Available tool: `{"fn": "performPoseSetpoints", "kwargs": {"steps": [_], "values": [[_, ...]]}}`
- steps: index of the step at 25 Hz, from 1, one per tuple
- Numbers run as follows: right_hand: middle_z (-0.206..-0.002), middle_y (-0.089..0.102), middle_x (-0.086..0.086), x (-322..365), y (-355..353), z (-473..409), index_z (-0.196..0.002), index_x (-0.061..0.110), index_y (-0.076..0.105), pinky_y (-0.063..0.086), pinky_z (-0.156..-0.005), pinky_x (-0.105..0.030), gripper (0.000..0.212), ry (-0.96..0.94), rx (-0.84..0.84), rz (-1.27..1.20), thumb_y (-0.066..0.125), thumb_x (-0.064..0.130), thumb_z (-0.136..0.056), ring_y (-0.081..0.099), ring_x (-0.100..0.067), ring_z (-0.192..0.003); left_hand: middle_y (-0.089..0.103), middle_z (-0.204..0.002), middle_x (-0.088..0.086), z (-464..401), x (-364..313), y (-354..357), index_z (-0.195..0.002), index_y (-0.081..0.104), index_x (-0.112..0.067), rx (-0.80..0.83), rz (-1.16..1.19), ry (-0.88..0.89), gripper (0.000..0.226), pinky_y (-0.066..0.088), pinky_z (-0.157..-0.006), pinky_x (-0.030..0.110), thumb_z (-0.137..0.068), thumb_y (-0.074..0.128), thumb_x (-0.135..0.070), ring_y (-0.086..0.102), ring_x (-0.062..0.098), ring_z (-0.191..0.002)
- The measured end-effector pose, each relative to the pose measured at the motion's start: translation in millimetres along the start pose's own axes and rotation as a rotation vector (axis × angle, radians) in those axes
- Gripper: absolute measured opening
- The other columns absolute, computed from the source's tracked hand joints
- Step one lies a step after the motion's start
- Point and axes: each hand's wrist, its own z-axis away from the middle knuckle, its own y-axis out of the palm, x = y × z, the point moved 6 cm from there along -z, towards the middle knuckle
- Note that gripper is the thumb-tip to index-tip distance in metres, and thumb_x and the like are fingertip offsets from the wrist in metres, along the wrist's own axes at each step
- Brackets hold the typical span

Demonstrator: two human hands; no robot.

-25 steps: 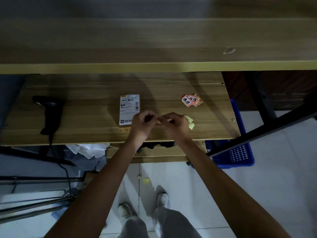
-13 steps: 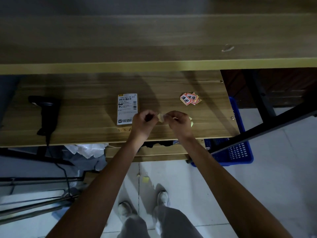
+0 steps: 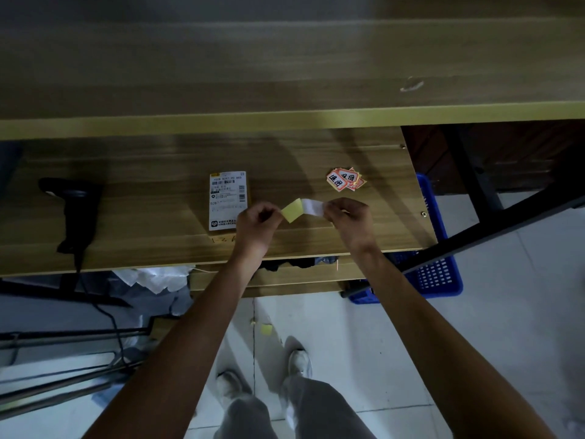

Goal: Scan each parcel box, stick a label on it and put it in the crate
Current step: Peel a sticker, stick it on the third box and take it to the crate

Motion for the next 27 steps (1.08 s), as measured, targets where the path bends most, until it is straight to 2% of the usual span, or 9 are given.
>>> {"fn": "performPoseSetpoints", "kwargs": {"steps": [4, 7, 10, 13, 16, 19, 23, 25, 27], "values": [[-0.070, 0.067, 0.002, 2.9, -19.7, 0.2, -0.074, 0.018, 0.070, 0.045, -0.061, -0.024, 0.012, 0.013, -0.059, -0.026, 0.066, 0.014, -0.085, 0.060, -0.012, -0.065, 0.058, -0.070, -0.008, -1.5, 3.1, 5.5, -0.076, 0.063, -0.020, 0.018, -0.003, -0.033, 0.015, 0.042, -0.060, 0.014, -0.087, 0.062, -0.011, 0.054, 0.003, -0.067], [-0.072, 0.068, 0.002, 3.9, -37.6, -1.7, -0.075, 0.019, 0.070, 0.044, -0.060, -0.023, 0.012, -0.017, -0.106, -0.001, 0.065, 0.015, -0.085, 0.061, -0.013, -0.068, 0.058, -0.072, -0.007, -2.6, 6.0, 11.0, -0.075, 0.061, -0.022, 0.039, -0.004, -0.047, 0.016, 0.043, -0.065, 0.019, -0.088, 0.061, -0.012, 0.055, 0.005, -0.070], [-0.062, 0.063, 0.010, 1.5, -53.4, 1.6, -0.074, 0.018, 0.069, 0.040, -0.054, -0.018, 0.014, 0.002, -0.137, -0.015, 0.065, 0.012, -0.086, 0.052, 0.004, -0.053, 0.060, -0.077, -0.005, -4.2, 11.4, 22.4, -0.076, 0.062, -0.023, 0.070, -0.002, -0.055, 0.015, 0.046, -0.073, 0.026, -0.088, 0.061, -0.013, 0.057, 0.008, -0.076], [-0.053, 0.061, 0.017, -3.8, -68.4, 7.6, -0.070, 0.022, 0.067, 0.038, -0.053, -0.012, 0.022, 0.004, -0.148, -0.054, 0.064, 0.008, -0.087, 0.050, 0.007, -0.047, 0.059, -0.075, -0.004, -5.2, 16.8, 37.6, -0.077, 0.063, -0.021, 0.081, 0.028, -0.058, 0.014, 0.044, -0.070, 0.024, -0.089, 0.060, -0.012, 0.054, 0.008, -0.072], [-0.066, 0.066, 0.010, -11.4, -84.0, 14.7, -0.072, 0.021, 0.068, 0.039, -0.056, -0.015, 0.021, 0.022, -0.177, -0.071, 0.064, 0.007, -0.087, 0.051, 0.007, -0.051, 0.058, -0.072, -0.004, -7.1, 22.5, 50.0, -0.085, 0.065, -0.015, 0.065, 0.031, -0.072, 0.006, 0.042, -0.059, 0.013, -0.089, 0.061, -0.014, 0.051, 0.006, -0.067], [-0.076, 0.068, 0.003, -17.6, -95.7, 20.6, -0.078, 0.016, 0.070, 0.043, -0.063, -0.016, 0.015, 0.027, -0.190, -0.059, 0.063, 0.008, -0.088, 0.058, 0.000, -0.066, 0.064, -0.079, 0.000, -14.2, 40.9, 61.3, -0.087, 0.067, -0.014, -0.015, 0.037, -0.179, 0.006, 0.043, -0.060, 0.017, -0.089, 0.061, -0.015, 0.058, 0.012, -0.077], [-0.081, 0.069, 0.003, -23.8, -106.7, 21.3, -0.082, 0.014, 0.071, 0.046, -0.073, -0.019, 0.012, 0.020, -0.214, -0.027, 0.063, 0.009, -0.088, 0.063, -0.010, -0.079, 0.070, -0.089, 0.009, -18.3, 56.1, 73.1, -0.100, 0.071, -0.008, -0.074, -0.160, -0.238, 0.017, 0.041, -0.057, 0.018, -0.091, 0.059, -0.016, 0.066, 0.023, -0.090], [-0.081, 0.070, 0.003, -25.5, -108.4, 21.1, -0.083, 0.012, 0.072, 0.047, -0.074, -0.018, 0.010, 0.022, -0.223, -0.027, 0.063, 0.009, -0.088, 0.063, -0.010, -0.080, 0.071, -0.090, 0.009, -17.3, 48.0, 75.4, -0.101, 0.072, -0.007, -0.042, -0.289, -0.155, 0.021, 0.035, -0.054, 0.014, -0.093, 0.057, -0.018, 0.065, 0.017, -0.083], [-0.081, 0.070, 0.003, -25.8, -108.5, 20.6, -0.083, 0.011, 0.072, 0.047, -0.074, -0.019, 0.010, 0.019, -0.234, -0.031, 0.063, 0.011, -0.088, 0.064, -0.010, -0.080, 0.072, -0.093, 0.006, -14.8, 34.0, 75.4, -0.101, 0.073, -0.008, -0.002, -0.524, 0.019, 0.022, 0.029, -0.052, 0.009, -0.094, 0.055, -0.019, 0.058, 0.008, -0.076]]}}
